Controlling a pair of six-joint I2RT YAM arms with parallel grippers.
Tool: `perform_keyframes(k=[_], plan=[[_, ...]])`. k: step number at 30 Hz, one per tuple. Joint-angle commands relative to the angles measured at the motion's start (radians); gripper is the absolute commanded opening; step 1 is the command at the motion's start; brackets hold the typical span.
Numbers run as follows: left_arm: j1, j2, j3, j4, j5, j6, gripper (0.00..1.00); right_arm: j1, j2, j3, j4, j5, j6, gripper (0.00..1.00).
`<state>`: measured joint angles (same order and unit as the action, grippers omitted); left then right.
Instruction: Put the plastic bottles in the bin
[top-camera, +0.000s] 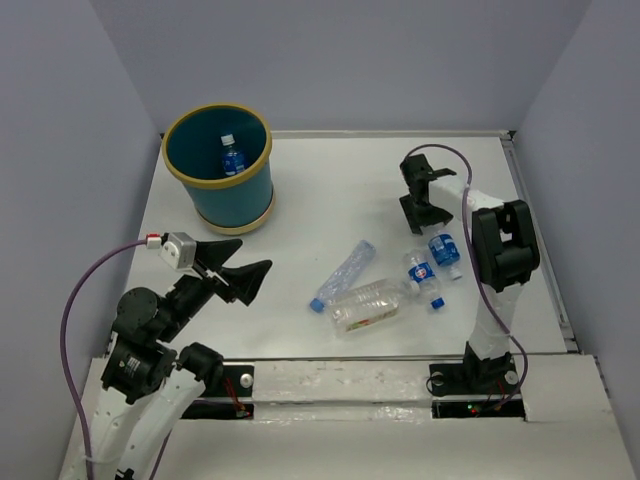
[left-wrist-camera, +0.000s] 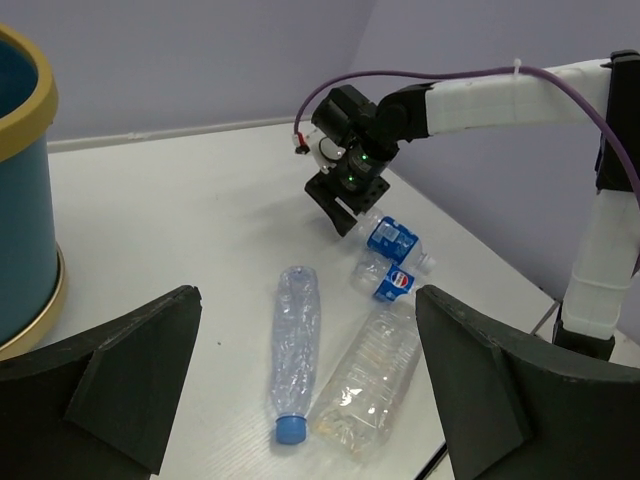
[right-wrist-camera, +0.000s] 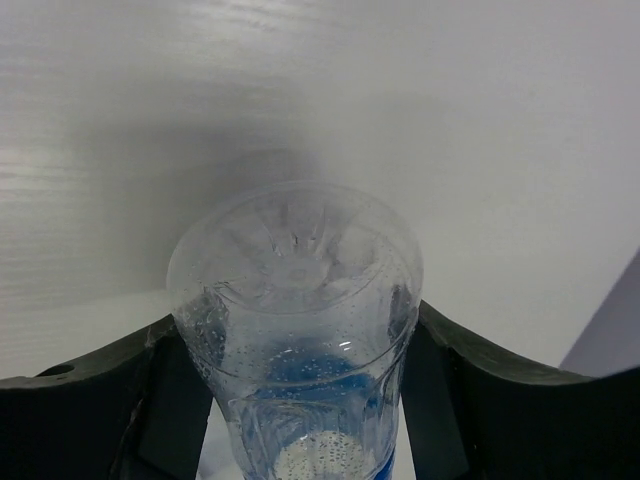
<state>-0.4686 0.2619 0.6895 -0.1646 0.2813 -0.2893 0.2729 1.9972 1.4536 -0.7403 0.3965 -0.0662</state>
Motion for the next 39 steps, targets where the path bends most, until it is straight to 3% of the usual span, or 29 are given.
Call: perform_keyframes(k=[1,4,8,11,12,14,17,20,23,24,27,28,32,36,37,38,39], plan=[[-0.01,-0.015,-0.008,0.054,0.003,0.022,0.99,0.018,-0.106,0.134,0.025,0.177,-0.003,0.46],[-0.015,-0.019,-0.001,0.034,-0.043,0.018,0.99,0.087,-0.193,0.258,0.048,0.216,0.006,0.47],[-0.018,-0.024,0.007,0.023,-0.093,0.007,0.99,0.242,-0.299,0.367,0.252,0.053,0.029,0.47],[-0.018,-0.039,0.039,0.027,-0.157,-0.014,0.99,0.333,-0.337,0.358,0.563,-0.097,0.142,0.47],[-0.016,-0.047,0.048,0.033,-0.184,-0.017,0.99,0.347,-0.337,0.343,0.775,-0.123,0.164,0.47],[-0.018,-0.082,0.053,0.054,-0.236,-0.017,0.99,0.371,-0.29,0.367,0.978,-0.194,0.271,0.47],[-0.016,-0.148,0.006,0.065,-0.359,-0.028,0.99,0.403,-0.206,0.447,1.139,-0.243,0.421,0.47],[-0.013,-0.193,0.008,0.017,-0.439,-0.037,0.99,0.454,-0.028,0.609,1.384,-0.223,0.48,0.47],[-0.011,-0.231,0.005,0.007,-0.476,-0.036,0.99,0.477,0.131,0.82,1.403,-0.199,0.488,0.48],[-0.011,-0.239,0.004,0.005,-0.479,-0.039,0.99,0.492,0.26,1.013,1.376,-0.196,0.488,0.48],[-0.01,-0.23,0.002,0.0,-0.469,-0.042,0.99,0.506,0.454,1.305,1.311,-0.163,0.482,0.48],[-0.008,-0.221,0.002,-0.001,-0.464,-0.042,0.99,0.506,0.489,1.333,1.32,-0.159,0.485,0.49],[0.001,-0.198,-0.001,0.007,-0.427,-0.036,0.99,0.506,0.442,1.121,1.389,-0.177,0.47,0.52],[0.018,-0.175,-0.005,0.019,-0.38,-0.033,0.99,0.516,0.485,1.189,1.294,-0.261,0.447,0.72],[0.019,-0.171,-0.007,0.019,-0.375,-0.033,0.99,0.516,0.485,1.189,1.293,-0.271,0.444,0.7],[0.024,-0.17,-0.007,0.02,-0.37,-0.033,0.99,0.516,0.473,1.188,1.283,-0.281,0.441,0.61],[0.027,-0.167,-0.005,0.023,-0.366,-0.031,0.99,0.516,0.465,1.18,1.286,-0.281,0.44,0.61]])
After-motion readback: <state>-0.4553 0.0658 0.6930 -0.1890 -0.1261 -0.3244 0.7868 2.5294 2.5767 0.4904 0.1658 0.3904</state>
